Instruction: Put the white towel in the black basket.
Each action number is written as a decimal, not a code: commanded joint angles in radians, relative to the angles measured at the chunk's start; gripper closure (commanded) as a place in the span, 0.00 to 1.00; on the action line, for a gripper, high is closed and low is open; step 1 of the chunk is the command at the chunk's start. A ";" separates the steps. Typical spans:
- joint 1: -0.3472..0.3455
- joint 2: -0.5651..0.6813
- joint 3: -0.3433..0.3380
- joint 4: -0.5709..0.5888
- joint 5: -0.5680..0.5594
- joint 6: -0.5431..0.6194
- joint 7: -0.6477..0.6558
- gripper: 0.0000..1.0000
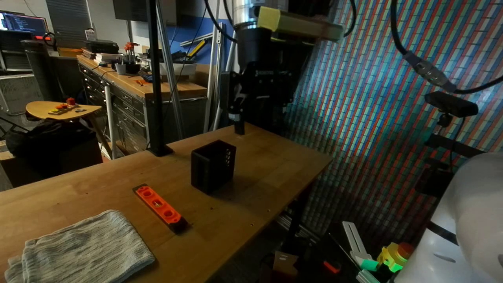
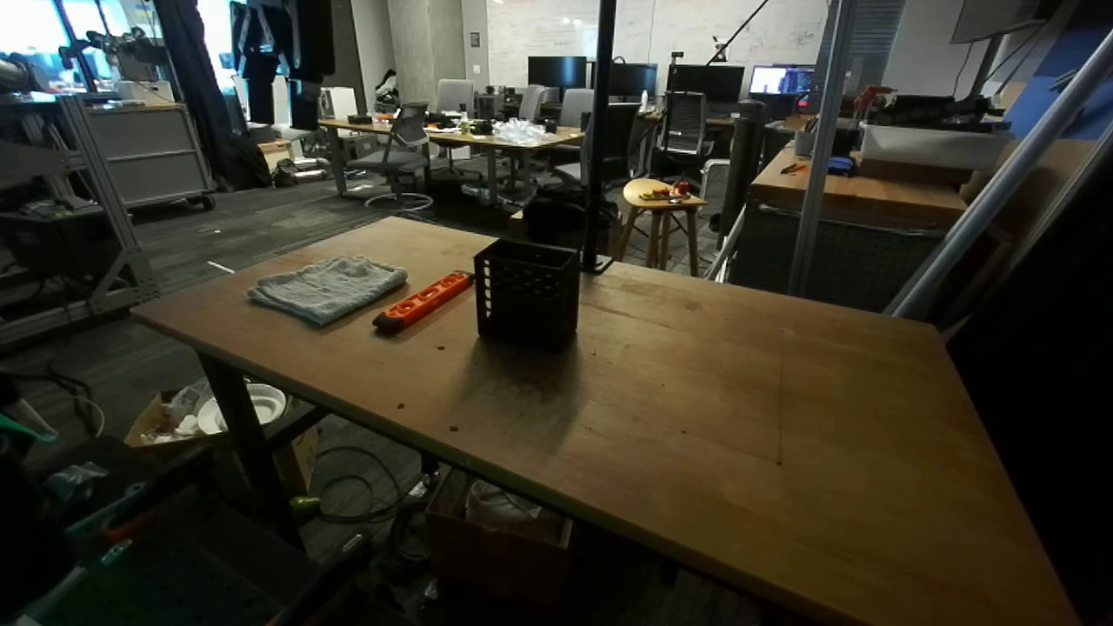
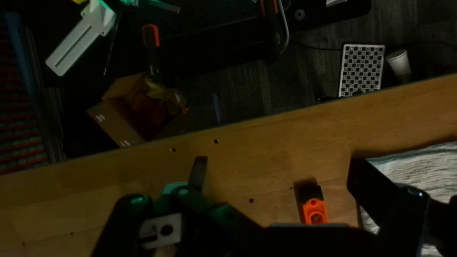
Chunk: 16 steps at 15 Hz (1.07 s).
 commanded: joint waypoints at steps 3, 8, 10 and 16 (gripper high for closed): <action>0.068 0.162 0.106 0.100 -0.037 0.179 0.044 0.00; 0.129 0.333 0.200 0.196 -0.138 0.287 0.127 0.00; 0.156 0.406 0.223 0.250 -0.204 0.303 0.161 0.00; 0.249 0.628 0.209 0.422 -0.407 0.336 0.182 0.00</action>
